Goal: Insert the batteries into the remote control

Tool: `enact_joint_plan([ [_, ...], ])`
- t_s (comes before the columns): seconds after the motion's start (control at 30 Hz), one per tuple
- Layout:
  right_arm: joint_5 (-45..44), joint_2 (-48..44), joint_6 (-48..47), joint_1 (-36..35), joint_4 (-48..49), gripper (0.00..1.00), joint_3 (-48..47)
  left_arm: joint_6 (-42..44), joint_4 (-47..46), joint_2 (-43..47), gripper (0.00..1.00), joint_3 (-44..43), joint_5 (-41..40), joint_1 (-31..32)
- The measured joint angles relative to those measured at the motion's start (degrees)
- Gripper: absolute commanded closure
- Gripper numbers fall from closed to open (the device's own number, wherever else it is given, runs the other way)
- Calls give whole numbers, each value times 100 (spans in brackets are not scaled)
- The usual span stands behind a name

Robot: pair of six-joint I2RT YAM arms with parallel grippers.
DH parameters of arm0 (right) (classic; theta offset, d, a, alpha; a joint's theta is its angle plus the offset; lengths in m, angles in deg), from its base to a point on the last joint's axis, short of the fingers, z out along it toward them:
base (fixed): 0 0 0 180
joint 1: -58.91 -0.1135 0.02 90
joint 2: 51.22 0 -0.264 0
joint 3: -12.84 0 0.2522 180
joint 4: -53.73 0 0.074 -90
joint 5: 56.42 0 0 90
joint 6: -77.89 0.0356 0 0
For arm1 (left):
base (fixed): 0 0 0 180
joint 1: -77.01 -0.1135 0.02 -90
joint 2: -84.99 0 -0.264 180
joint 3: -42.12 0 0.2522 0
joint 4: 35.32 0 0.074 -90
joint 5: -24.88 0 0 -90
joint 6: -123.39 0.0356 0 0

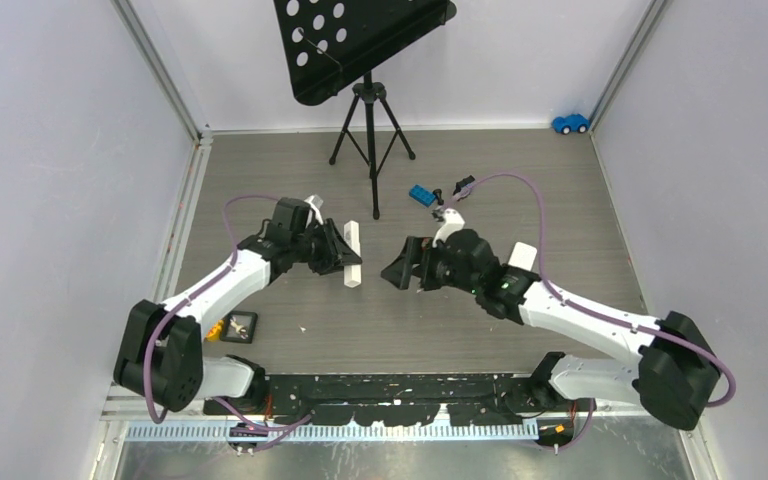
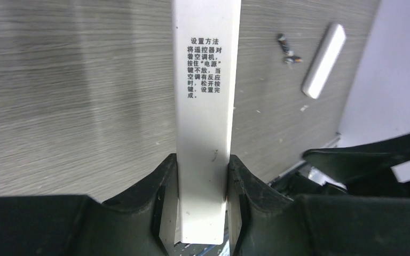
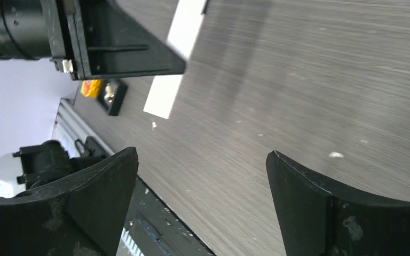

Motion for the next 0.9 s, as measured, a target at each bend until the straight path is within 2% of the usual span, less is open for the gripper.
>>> enact_joint_plan([
  [0.17, -210, 413, 258, -608, 584, 5, -4, -9, -758, 229, 100, 304, 682, 0],
  [0.53, 59, 476, 1003, -632, 2044, 6, 273, -330, -2490, 741, 100, 769, 1974, 0],
  [0.73, 136, 463, 1128, -632, 2302, 13, 481, -361, -2793, 933, 100, 780, 2037, 0],
  [0.9, -42, 564, 1104, -675, 1941, 23, 184, -358, -2505, 933, 100, 767, 1655, 0],
])
